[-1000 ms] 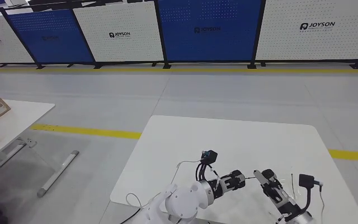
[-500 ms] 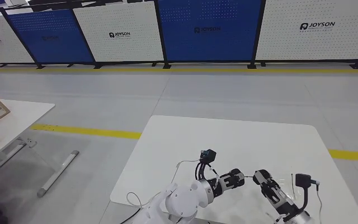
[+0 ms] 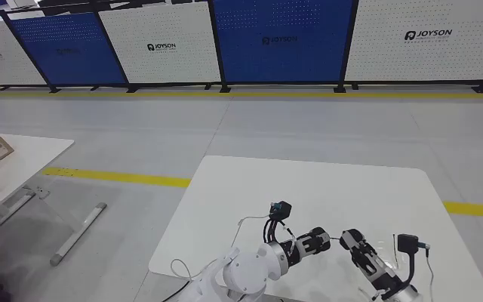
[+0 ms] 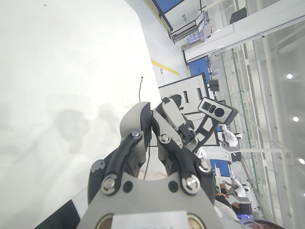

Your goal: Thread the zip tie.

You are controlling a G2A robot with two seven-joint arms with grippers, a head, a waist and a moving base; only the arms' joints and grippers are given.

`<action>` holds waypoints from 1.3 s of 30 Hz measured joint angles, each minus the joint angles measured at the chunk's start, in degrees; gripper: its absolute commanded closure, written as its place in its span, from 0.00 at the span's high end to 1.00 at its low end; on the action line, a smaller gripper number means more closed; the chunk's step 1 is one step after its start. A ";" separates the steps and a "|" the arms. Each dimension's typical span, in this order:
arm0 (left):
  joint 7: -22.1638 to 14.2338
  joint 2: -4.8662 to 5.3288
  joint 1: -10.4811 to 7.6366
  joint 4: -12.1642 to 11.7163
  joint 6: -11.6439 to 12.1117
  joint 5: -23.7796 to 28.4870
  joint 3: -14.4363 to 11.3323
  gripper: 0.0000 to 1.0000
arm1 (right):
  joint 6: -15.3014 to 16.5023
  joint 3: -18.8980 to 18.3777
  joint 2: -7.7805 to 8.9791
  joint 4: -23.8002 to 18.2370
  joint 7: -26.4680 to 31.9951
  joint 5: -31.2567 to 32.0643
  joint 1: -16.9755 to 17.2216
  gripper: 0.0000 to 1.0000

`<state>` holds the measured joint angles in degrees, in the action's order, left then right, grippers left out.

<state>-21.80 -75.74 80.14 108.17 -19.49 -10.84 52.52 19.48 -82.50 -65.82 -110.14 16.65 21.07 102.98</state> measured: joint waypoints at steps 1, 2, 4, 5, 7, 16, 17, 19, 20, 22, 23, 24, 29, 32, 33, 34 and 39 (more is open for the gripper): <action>0.06 0.01 -0.04 -0.03 0.00 -0.03 -0.09 0.00 | 0.00 -0.04 0.06 -0.12 -0.14 -0.18 0.08 0.99; 0.13 0.02 -0.07 -0.07 0.00 -0.06 -0.16 0.00 | 0.00 -0.09 0.12 -0.27 -0.30 -0.28 0.17 0.98; 0.29 0.05 -0.16 -0.17 0.00 -0.09 -0.25 0.00 | 0.00 -0.19 0.28 -0.64 -0.77 -0.34 0.46 0.92; 0.35 0.05 -0.21 -0.23 0.00 -0.08 -0.28 0.00 | 0.00 -0.22 0.35 -0.78 -0.97 -0.33 0.60 0.89; 0.37 0.07 -0.39 -0.40 0.01 -0.01 -0.35 0.00 | 0.00 -0.23 0.51 -0.95 -1.37 -0.24 0.84 0.83; 0.80 0.04 -0.98 -1.12 0.01 0.91 -0.36 0.00 | 0.00 0.26 1.09 -0.56 -2.98 0.01 1.04 0.38; 0.86 0.04 -0.99 -1.19 0.01 1.03 -0.34 0.00 | 0.00 0.31 1.15 -0.53 -3.11 -0.01 1.04 0.33; 0.97 0.04 -1.02 -1.33 0.01 1.23 -0.35 0.00 | 0.00 0.42 1.29 -0.43 -3.36 -0.12 1.01 0.23; 1.01 0.04 -1.02 -1.38 0.01 1.28 -0.38 0.00 | 0.00 0.46 1.34 -0.38 -3.45 -0.16 0.99 0.19; 1.11 0.06 -1.00 -1.43 0.01 1.39 -0.43 0.00 | 0.00 0.53 1.48 -0.29 -3.67 -0.22 0.93 0.06; 1.15 0.07 -0.97 -1.43 0.01 1.46 -0.44 0.00 | 0.00 0.55 1.53 -0.26 -3.77 -0.24 0.90 0.00; 1.21 0.09 -0.94 -1.41 0.01 1.54 -0.43 0.00 | 0.00 0.59 1.60 -0.23 -3.90 -0.27 0.86 0.00; 1.48 0.16 -0.82 -1.31 0.01 1.99 -0.30 0.00 | 0.00 0.79 1.89 -0.24 -4.40 -0.35 0.82 0.00; 1.55 0.21 -0.85 -1.30 0.01 2.16 -0.32 0.00 | 0.00 0.93 2.06 -0.25 -4.70 -0.46 0.82 0.00; 1.59 0.22 -0.87 -1.29 0.01 2.24 -0.33 0.00 | 0.00 0.98 2.13 -0.25 -4.80 -0.50 0.82 0.00; 1.61 0.23 -0.89 -1.28 0.01 2.32 -0.35 0.00 | 0.00 1.02 2.18 -0.24 -4.89 -0.54 0.82 0.00; 1.53 0.32 -1.09 -1.22 0.04 2.61 -0.48 0.00 | 0.00 1.26 2.48 -0.17 -5.03 -0.66 0.74 0.00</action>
<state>-20.27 -75.43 79.05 106.95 -19.45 -8.23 52.04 19.48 -81.24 -63.34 -110.31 11.62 20.41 103.72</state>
